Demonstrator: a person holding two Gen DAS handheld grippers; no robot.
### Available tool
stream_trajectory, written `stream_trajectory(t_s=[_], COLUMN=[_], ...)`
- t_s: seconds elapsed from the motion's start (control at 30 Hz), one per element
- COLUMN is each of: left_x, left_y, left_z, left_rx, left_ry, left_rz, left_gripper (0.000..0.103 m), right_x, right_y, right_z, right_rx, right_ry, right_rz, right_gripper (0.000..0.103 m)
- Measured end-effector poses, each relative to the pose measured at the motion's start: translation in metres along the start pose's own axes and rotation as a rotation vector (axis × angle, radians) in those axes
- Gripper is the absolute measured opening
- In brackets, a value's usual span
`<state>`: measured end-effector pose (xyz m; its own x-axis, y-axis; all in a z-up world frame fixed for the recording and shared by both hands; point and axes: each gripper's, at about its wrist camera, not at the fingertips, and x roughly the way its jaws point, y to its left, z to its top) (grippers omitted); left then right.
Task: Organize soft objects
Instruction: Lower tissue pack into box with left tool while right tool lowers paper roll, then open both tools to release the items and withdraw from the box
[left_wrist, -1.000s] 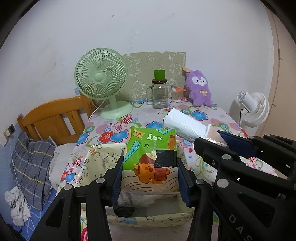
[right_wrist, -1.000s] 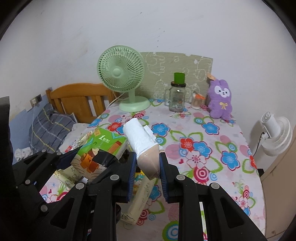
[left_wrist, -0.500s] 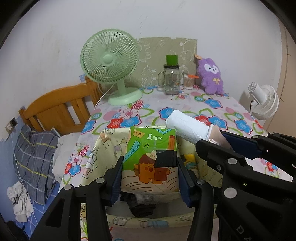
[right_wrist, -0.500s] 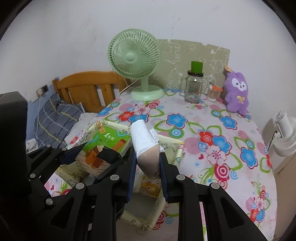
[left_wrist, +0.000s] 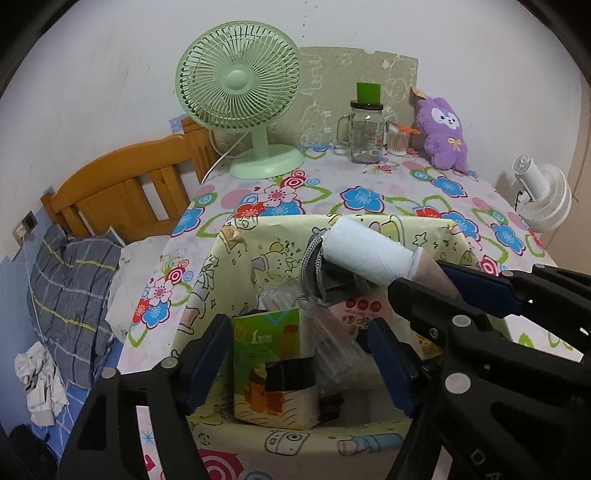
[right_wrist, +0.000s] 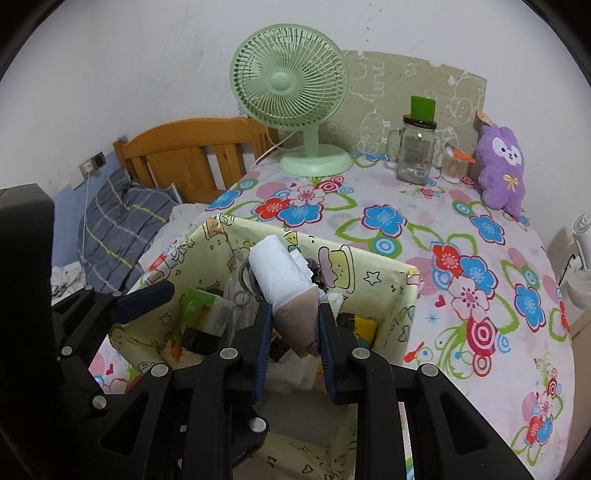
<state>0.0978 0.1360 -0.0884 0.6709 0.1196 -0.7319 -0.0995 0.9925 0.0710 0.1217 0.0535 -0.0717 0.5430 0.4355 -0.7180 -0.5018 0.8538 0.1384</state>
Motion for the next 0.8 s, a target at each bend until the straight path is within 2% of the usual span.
stream_trajectory(t_s=[0.23, 0.3, 0.4, 0.47, 0.53, 0.8], left_x=[0.003, 0.003, 0.0, -0.003, -0.005, -0.012], left_y=[0.003, 0.002, 0.001, 0.0, -0.002, -0.009], left_z=[-0.004, -0.005, -0.007, -0.008, -0.008, -0.007], left_rx=[0.008, 0.013, 0.022, 0.023, 0.026, 0.024], left_ry=[0.017, 0.019, 0.013, 0.005, -0.001, -0.011], left_rz=[0.004, 0.007, 0.009, 0.007, 0.009, 0.011], left_gripper=[0.086, 0.087, 0.09, 0.092, 0.094, 0.098], right_x=[0.008, 0.009, 0.008, 0.006, 0.003, -0.009], right_y=[0.002, 0.002, 0.0, -0.002, -0.004, -0.007], right_z=[-0.001, -0.002, -0.003, -0.003, -0.004, -0.004], right_rx=[0.009, 0.007, 0.01, 0.015, 0.015, -0.007], right_ry=[0.031, 0.037, 0.041, 0.036, 0.031, 0.015], right_rz=[0.02, 0.02, 0.015, 0.016, 0.01, -0.028], right_gripper=[0.029, 0.033, 0.045, 0.057, 0.062, 0.071])
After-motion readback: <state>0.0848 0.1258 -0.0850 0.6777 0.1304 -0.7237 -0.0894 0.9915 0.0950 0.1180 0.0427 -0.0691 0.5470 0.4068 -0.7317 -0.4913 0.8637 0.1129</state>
